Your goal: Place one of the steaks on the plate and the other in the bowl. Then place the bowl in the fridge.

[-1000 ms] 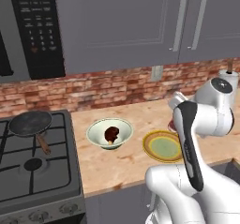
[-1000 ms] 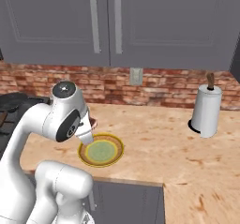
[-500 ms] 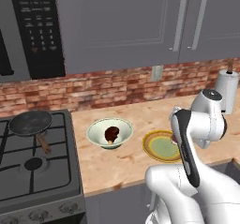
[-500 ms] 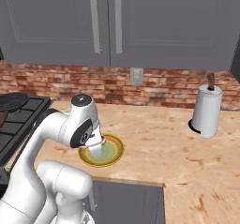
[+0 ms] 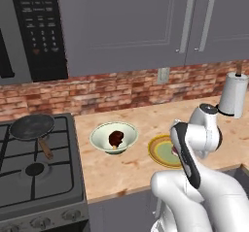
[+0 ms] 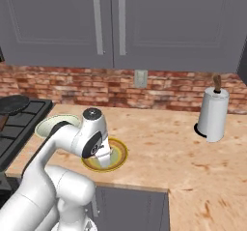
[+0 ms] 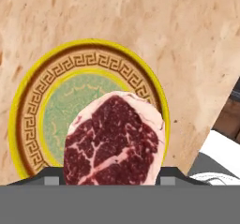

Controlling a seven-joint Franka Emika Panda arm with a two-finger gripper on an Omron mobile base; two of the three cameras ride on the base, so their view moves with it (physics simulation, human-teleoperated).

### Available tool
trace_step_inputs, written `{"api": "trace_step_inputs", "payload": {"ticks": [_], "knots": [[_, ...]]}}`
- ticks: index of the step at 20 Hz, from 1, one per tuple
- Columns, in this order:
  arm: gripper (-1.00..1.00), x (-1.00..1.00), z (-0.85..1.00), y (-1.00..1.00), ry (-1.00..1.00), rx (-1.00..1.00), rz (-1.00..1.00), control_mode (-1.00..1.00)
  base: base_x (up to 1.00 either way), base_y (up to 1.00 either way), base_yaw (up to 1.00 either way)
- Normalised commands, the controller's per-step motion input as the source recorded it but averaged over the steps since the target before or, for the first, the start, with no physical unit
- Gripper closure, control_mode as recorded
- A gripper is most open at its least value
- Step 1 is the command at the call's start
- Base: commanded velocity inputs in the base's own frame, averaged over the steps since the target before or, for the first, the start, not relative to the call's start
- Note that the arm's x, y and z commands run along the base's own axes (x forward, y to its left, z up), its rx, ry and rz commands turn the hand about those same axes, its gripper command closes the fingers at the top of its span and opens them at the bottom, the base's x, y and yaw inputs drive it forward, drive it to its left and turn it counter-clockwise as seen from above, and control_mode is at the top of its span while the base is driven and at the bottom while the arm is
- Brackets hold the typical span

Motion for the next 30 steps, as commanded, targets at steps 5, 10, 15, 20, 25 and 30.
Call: {"api": "trace_step_inputs", "payload": {"ticks": [5, 10, 15, 20, 25, 30], "knots": [[1.0, 0.44, -0.28, 0.0, 0.05, 0.0, 0.06, -1.0, 0.0, 0.0, 0.0], [1.0, 0.43, -0.27, 0.0, 0.12, 0.0, 0.04, -1.0, 0.0, 0.0, 0.0], [1.0, 0.22, -0.4, 0.0, 0.14, 0.0, 0.03, -1.0, 0.0, 0.0, 0.0], [1.0, 0.2, -0.31, 0.0, 0.08, 0.0, 0.03, -1.0, 0.0, 0.0, 0.0], [1.0, 0.07, -0.23, 0.0, 0.0, 0.0, 0.01, -1.0, 0.0, 0.0, 0.0], [-1.0, -0.01, -0.45, 0.0, 0.0, 0.0, 0.0, -1.0, 0.0, 0.0, 0.0]]}}
